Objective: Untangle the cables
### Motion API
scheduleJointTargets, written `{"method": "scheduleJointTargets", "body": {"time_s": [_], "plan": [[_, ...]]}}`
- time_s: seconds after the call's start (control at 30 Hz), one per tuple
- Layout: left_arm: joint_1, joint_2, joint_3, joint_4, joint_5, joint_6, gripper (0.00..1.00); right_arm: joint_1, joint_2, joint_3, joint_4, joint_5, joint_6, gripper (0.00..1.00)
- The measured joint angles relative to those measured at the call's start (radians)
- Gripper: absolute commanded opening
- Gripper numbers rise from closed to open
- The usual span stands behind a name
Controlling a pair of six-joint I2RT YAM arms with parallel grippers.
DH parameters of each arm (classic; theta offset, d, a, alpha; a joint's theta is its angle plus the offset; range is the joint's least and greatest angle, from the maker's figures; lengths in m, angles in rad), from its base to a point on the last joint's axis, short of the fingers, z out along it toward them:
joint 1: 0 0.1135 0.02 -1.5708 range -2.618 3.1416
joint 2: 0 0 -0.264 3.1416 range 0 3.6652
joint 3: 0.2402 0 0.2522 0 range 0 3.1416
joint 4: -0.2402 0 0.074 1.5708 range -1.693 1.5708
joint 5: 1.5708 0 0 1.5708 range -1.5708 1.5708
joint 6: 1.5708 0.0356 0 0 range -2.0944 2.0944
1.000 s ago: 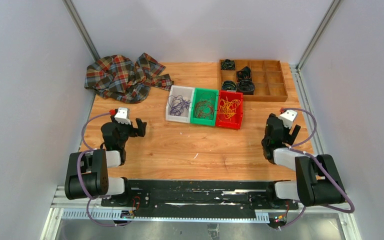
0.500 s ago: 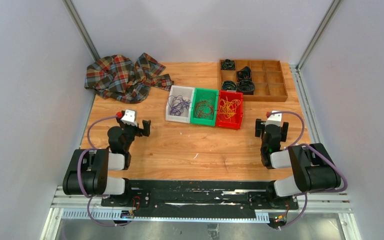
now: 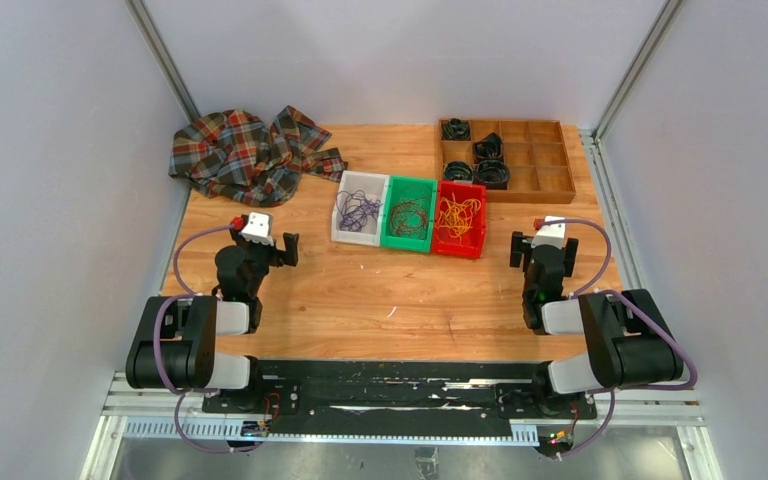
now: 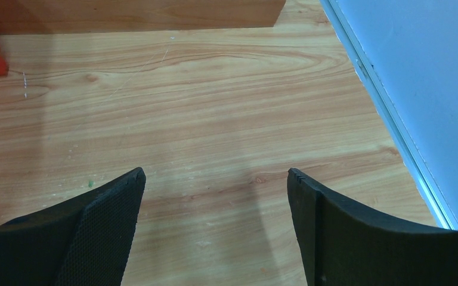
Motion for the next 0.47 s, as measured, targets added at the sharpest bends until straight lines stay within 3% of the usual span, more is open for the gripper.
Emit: {"method": "scheduleJointTargets", "body": {"time_s": [0.47], "plan": [[0.000, 0.000, 0.000, 0.000, -0.002, 0.000, 0.98, -0.013, 0.000, 0.000, -0.001, -0.018, 0.000, 0.88]]}}
